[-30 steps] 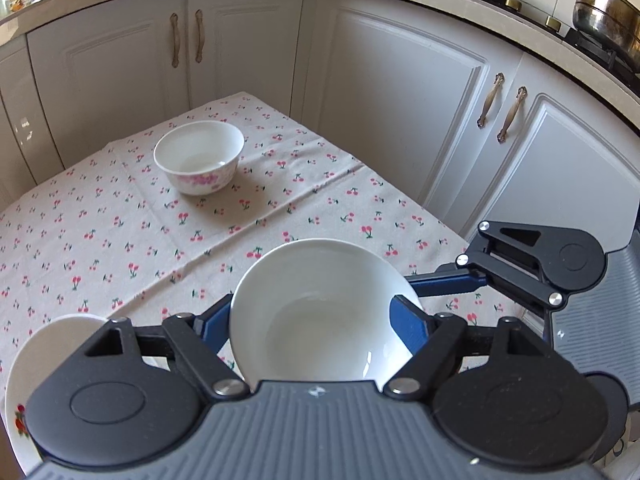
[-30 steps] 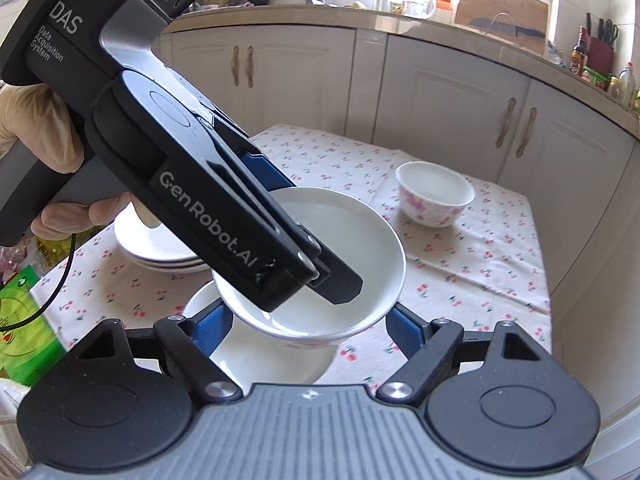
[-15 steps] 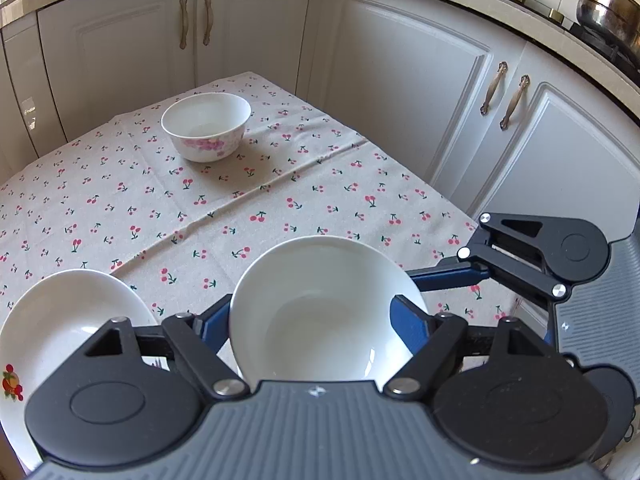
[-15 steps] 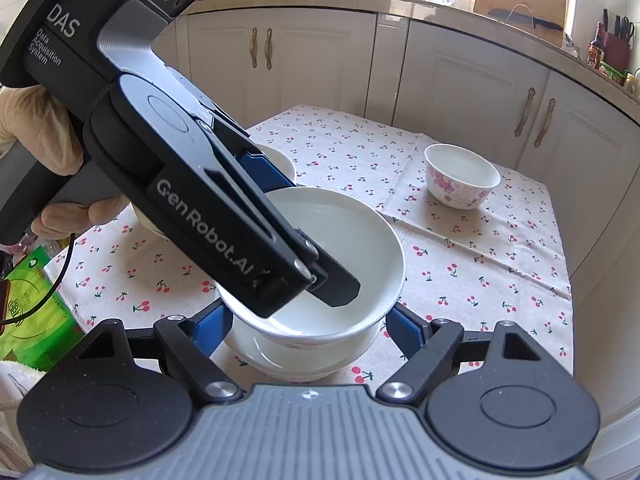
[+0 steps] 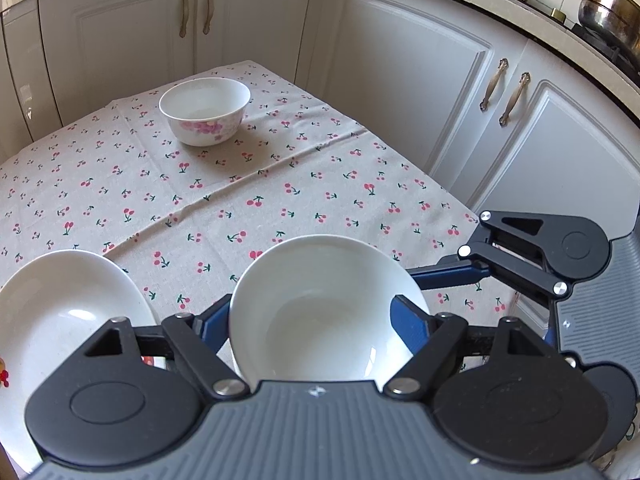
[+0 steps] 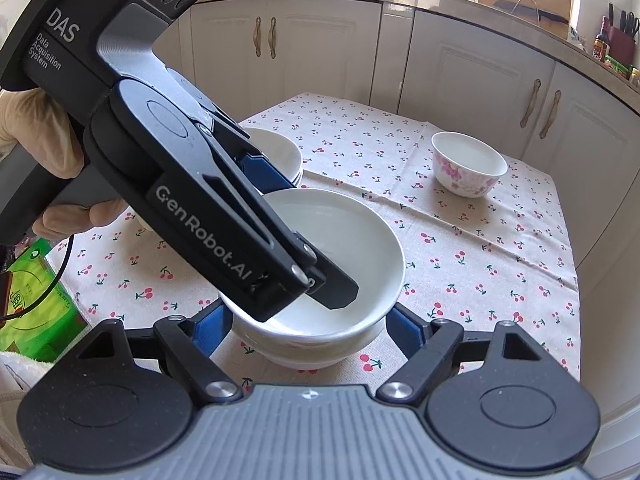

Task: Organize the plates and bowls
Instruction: 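Lower the second bowl into the first bowl and open the left tool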

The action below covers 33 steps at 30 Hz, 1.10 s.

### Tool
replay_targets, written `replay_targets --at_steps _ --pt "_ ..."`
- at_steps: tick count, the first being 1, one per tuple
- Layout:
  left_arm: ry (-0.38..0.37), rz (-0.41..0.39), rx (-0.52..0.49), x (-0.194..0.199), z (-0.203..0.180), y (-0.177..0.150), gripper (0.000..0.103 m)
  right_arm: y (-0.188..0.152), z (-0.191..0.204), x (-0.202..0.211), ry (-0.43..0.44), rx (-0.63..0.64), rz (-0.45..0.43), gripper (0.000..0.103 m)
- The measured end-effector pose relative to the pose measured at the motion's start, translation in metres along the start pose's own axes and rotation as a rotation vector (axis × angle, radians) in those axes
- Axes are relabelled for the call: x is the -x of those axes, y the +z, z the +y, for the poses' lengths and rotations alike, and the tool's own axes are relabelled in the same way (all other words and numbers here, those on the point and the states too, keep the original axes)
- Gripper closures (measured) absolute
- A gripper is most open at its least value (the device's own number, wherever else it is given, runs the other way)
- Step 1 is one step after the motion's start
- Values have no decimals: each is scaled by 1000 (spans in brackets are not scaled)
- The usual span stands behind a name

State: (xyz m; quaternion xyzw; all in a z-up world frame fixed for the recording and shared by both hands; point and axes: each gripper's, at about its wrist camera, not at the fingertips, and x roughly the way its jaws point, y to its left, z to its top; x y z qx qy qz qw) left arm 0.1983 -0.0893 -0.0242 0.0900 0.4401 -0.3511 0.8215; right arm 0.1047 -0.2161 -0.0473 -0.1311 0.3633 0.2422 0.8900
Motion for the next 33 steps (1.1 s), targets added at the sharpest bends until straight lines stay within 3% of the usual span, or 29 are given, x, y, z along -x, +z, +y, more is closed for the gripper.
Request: replay_targets --at_steps 24,33 --pt "-2 0 -17 -4 0 -2 22 -1 -1 -2 -2 -1 10 16" --pt "-9 -14 -9 -3 2 -2 15 -2 -2 -1 7 -6 0 13"
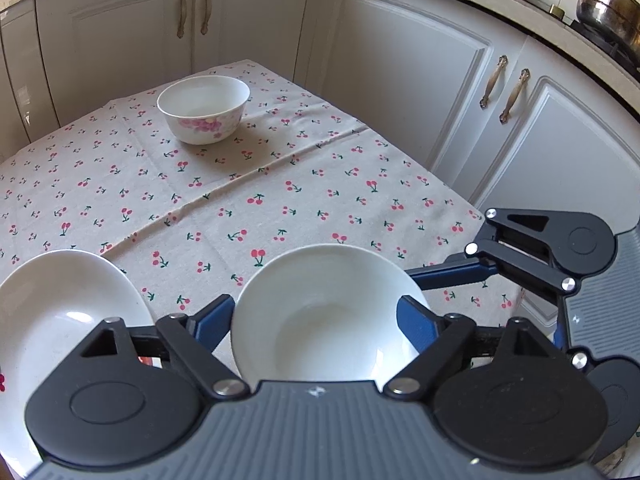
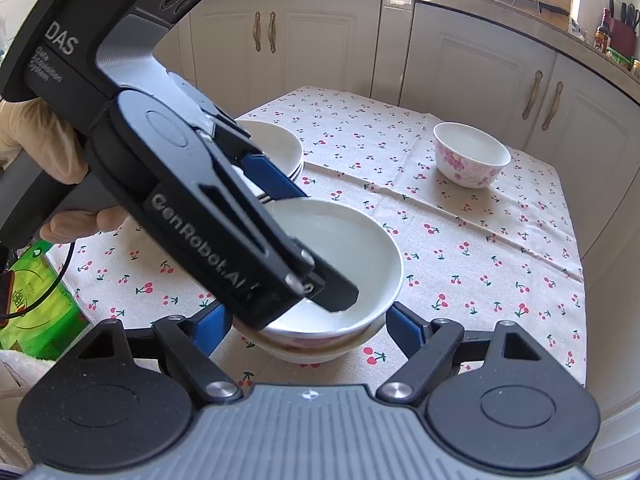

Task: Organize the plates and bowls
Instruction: 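Lower the second bowl into the first bowl and open the left tool, then move the left tool to the third pink-flowered bowl and grasp its rim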

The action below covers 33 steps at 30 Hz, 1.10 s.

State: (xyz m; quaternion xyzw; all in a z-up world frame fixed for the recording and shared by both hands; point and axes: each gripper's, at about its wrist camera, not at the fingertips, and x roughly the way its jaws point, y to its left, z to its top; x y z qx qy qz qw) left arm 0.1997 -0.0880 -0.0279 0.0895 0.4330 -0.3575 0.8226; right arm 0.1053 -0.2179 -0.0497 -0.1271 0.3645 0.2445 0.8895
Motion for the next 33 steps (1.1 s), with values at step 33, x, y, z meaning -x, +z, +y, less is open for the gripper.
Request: replay_targets --at_steps 33 --pt "64 -185 -51 37 36 54 7 27 -61 31 -144 -36 -131 0"
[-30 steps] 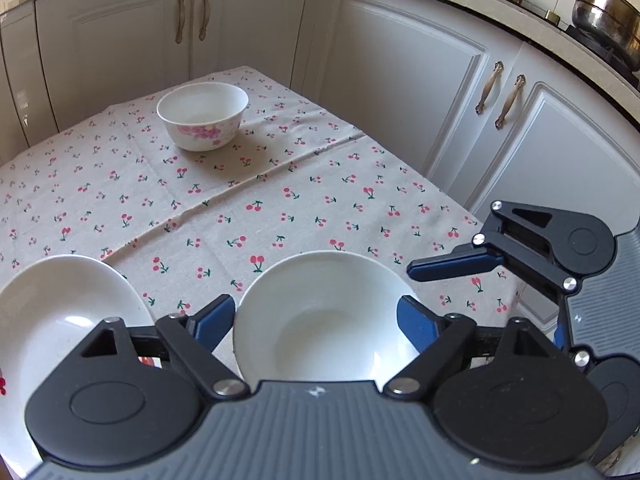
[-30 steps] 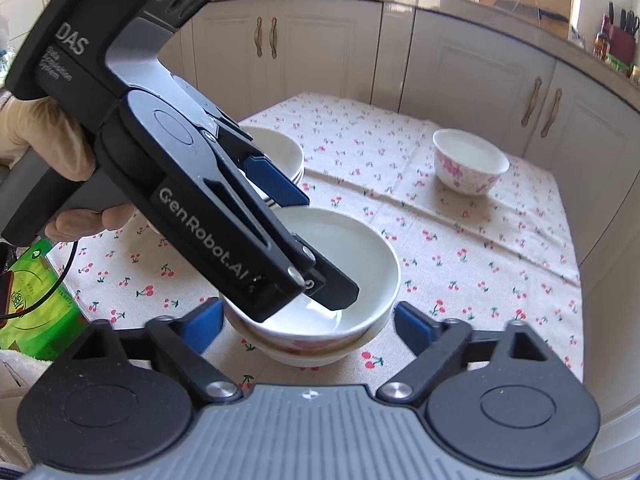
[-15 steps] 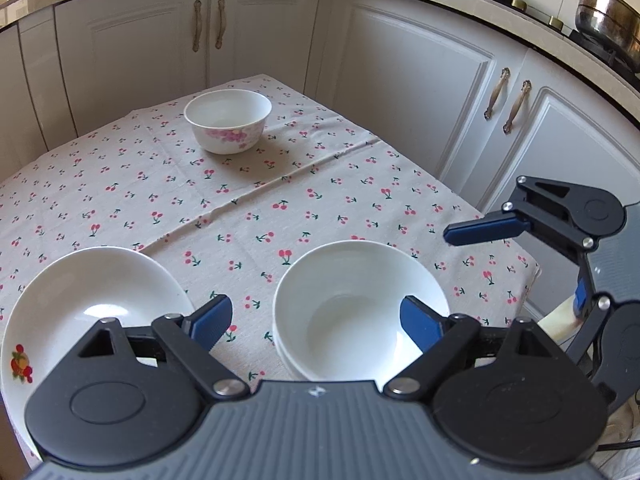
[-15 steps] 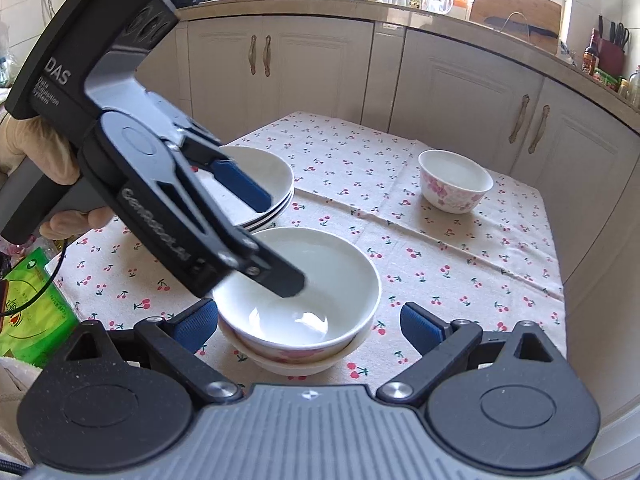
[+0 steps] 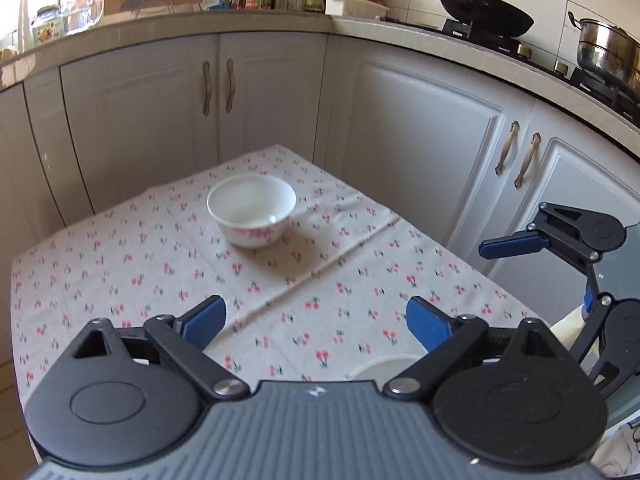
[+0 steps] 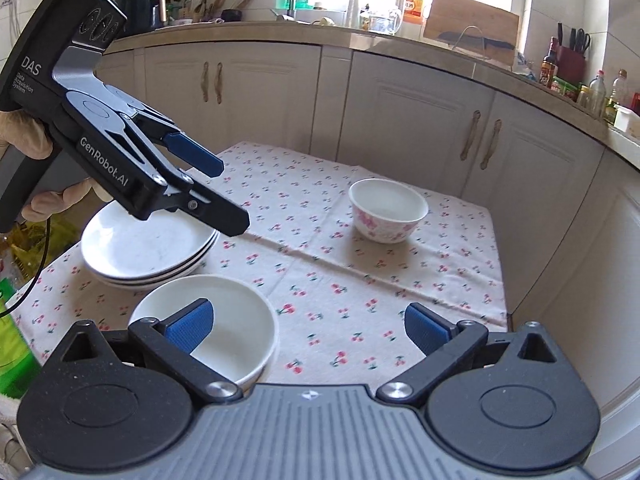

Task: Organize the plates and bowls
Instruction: 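Move the left tool to the third pink-flowered bowl and grasp its rim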

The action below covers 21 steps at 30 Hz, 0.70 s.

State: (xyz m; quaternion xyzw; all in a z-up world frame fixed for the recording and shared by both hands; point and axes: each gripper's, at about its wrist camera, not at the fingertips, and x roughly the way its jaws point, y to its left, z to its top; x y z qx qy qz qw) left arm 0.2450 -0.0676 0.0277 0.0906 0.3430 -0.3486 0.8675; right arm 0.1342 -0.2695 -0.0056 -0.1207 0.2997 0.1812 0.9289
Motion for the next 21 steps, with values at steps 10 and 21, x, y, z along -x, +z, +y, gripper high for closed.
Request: replay_targets --at_steps 10,21 --pt "5 19 -2 -42 18 36 7 11 -33 -26 -37 7 9 0" --pt "3 46 28 -103 48 76 7 26 -74 -77 -32 2 23 0"
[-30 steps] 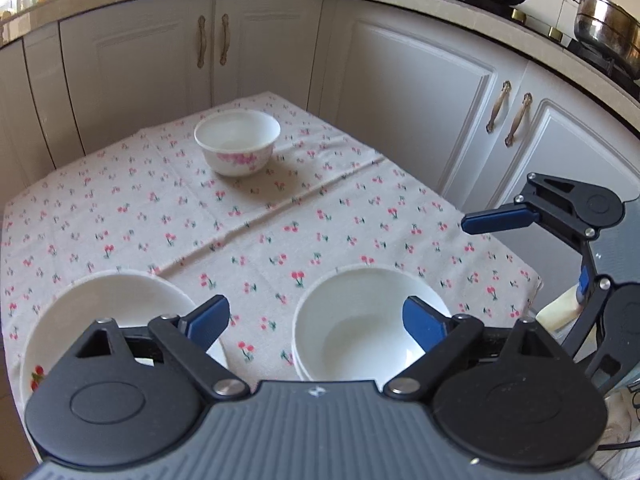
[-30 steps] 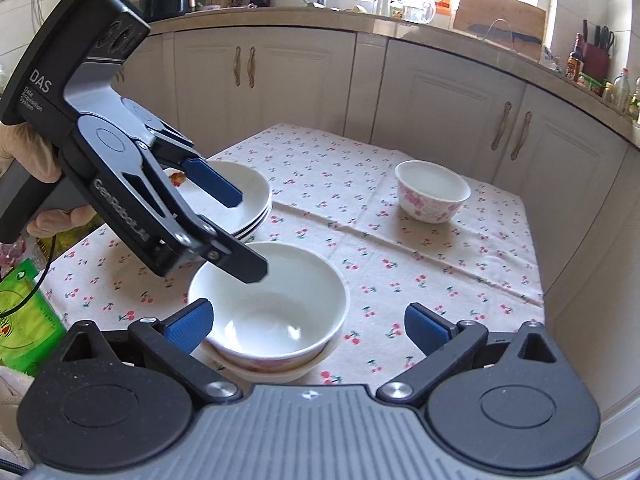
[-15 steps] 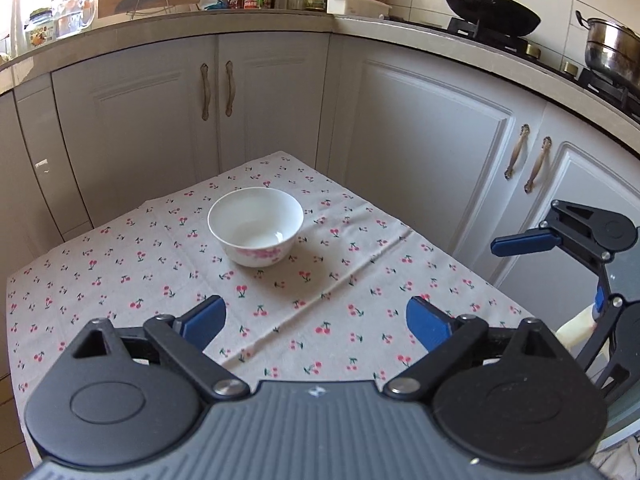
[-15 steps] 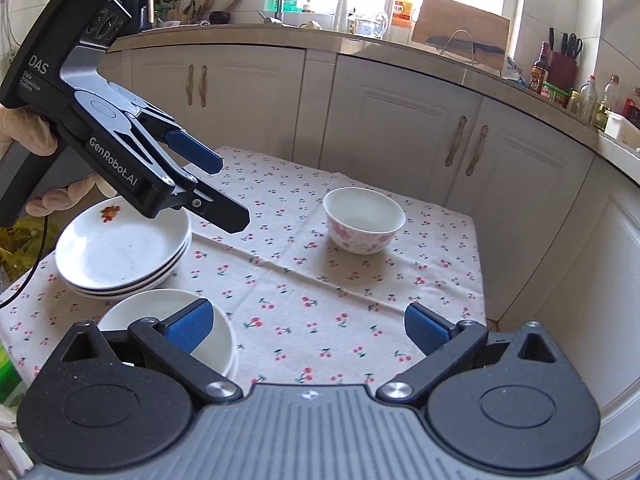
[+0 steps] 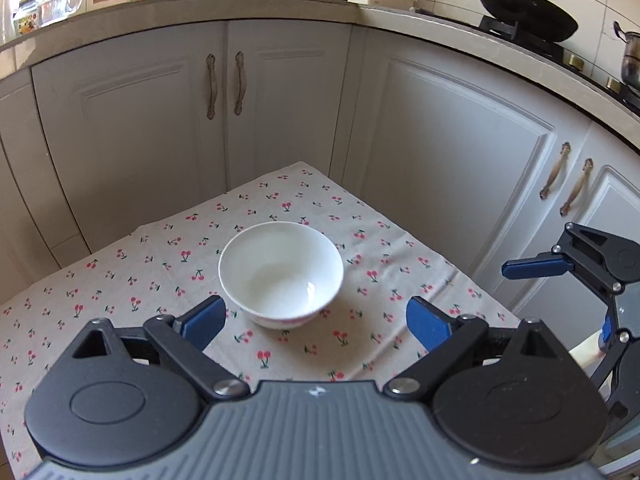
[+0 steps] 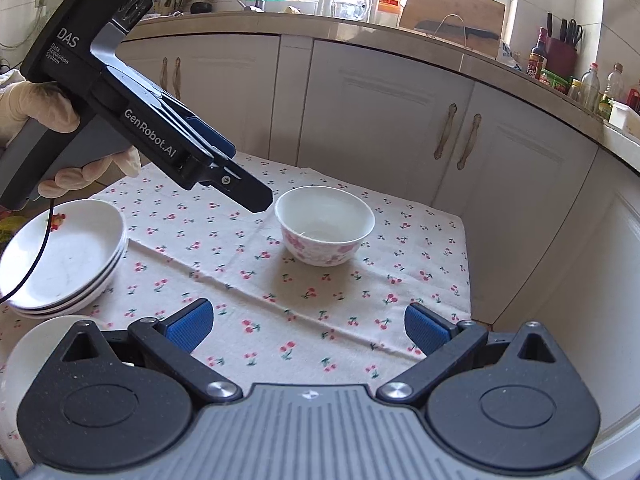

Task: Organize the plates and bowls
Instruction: 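Move the left tool to the third pink-flowered bowl and grasp its rim, then lift the third bowl with the left tool and carry it toward the bowl stack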

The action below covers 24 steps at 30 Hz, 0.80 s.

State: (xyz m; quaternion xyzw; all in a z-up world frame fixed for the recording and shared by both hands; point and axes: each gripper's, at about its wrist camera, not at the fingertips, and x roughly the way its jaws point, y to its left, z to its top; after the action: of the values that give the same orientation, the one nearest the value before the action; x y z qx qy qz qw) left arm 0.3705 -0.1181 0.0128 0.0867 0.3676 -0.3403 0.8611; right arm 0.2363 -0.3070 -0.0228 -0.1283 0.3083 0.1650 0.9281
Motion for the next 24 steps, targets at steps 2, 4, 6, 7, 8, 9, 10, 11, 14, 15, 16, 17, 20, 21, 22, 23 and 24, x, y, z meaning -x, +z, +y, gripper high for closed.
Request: replay_targets --at_steps 2,4,6,7,8,9,10,11,14,15,16,17,20,21,22,23,24 --pt "1 12 9 -13 6 6 7 3 -7 -14 2 -2 6 0" --pt "2 20 18 -24 11 10 7 6 -13 -26 12 -2 12 0" --pt "4 32 32 -35 17 13 7 8 -17 -37 21 9 19 0" --pt "4 37 36 -41 20 15 7 9 -18 -43 24 19 19 0" --pt "7 42 38 -46 23 16 7 10 -20 -49 27 28 19 0" --pt "9 48 37 -50 25 17 7 11 -22 -54 29 32 21 0" --pt "13 55 35 -55 27 19 7 12 -23 -59 35 36 21 0" --pt "18 60 34 -60 29 20 7 14 -25 -65 46 38 21 0" --pt "11 87 46 -74 35 21 7 18 -28 -81 63 54 19 0" --pt "10 96 47 -78 37 22 7 19 -29 -86 69 59 16 0" --pt "13 101 47 -81 38 22 7 20 -30 -91 83 65 12 0" --pt "17 107 46 -86 40 22 7 21 -31 -97 93 67 8 0" --pt "11 117 53 -95 45 23 7 24 -30 -113 103 87 14 2" --pt "6 120 53 -97 46 23 7 25 -30 -118 101 93 16 3" --pt "6 127 50 -99 47 23 7 26 -29 -123 105 99 20 3" --pt "5 131 47 -102 47 23 9 27 -29 -127 108 101 23 4" --pt "5 136 46 -104 47 23 9 28 -29 -130 111 100 24 4"
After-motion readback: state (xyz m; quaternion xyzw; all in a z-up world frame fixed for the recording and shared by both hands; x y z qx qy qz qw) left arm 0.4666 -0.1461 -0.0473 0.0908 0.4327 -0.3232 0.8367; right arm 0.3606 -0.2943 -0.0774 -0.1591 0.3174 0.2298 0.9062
